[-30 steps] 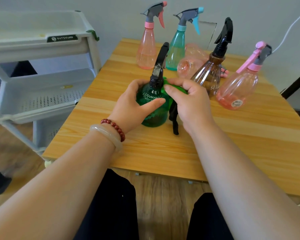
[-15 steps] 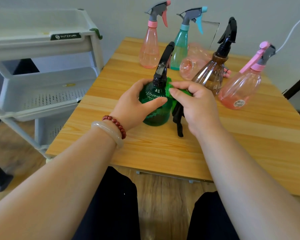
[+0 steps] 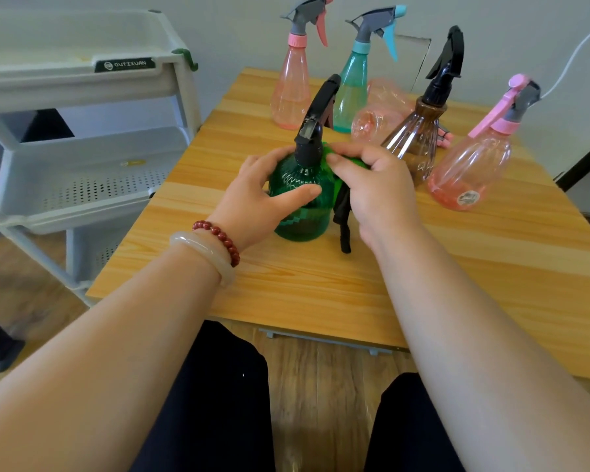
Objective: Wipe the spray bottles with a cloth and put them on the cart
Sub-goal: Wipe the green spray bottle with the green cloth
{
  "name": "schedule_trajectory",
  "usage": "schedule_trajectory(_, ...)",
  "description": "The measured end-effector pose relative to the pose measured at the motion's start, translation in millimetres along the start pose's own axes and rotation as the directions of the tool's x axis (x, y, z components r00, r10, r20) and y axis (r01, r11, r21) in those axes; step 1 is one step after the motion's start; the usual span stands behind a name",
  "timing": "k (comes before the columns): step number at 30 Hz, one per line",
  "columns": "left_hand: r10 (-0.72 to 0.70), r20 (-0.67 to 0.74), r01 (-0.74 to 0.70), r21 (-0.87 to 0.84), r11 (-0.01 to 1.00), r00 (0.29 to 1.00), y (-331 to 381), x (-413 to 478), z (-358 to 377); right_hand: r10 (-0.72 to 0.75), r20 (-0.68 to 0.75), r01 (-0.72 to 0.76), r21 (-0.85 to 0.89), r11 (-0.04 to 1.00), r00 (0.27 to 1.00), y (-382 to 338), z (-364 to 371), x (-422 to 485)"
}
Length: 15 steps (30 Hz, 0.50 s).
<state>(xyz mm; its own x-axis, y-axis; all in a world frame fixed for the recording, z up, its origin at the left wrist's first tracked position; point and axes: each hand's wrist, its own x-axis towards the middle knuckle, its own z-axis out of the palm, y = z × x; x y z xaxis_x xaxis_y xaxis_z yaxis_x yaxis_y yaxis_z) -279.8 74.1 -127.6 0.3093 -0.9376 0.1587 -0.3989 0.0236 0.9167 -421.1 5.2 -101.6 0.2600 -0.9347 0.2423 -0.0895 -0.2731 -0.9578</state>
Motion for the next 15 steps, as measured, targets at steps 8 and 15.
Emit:
schedule_trajectory(8,-0.017,0.054,0.020,-0.054,0.998,0.998,-1,-3,-7,-0.091,0.024,0.091,-0.020,0.996,0.996,6,-3,-26)
schedule_trajectory(15,0.043,-0.083,-0.028,0.172,0.985,0.996,6,-3,2,0.003,-0.054,0.000,0.054,0.999,0.999,1,10,-17)
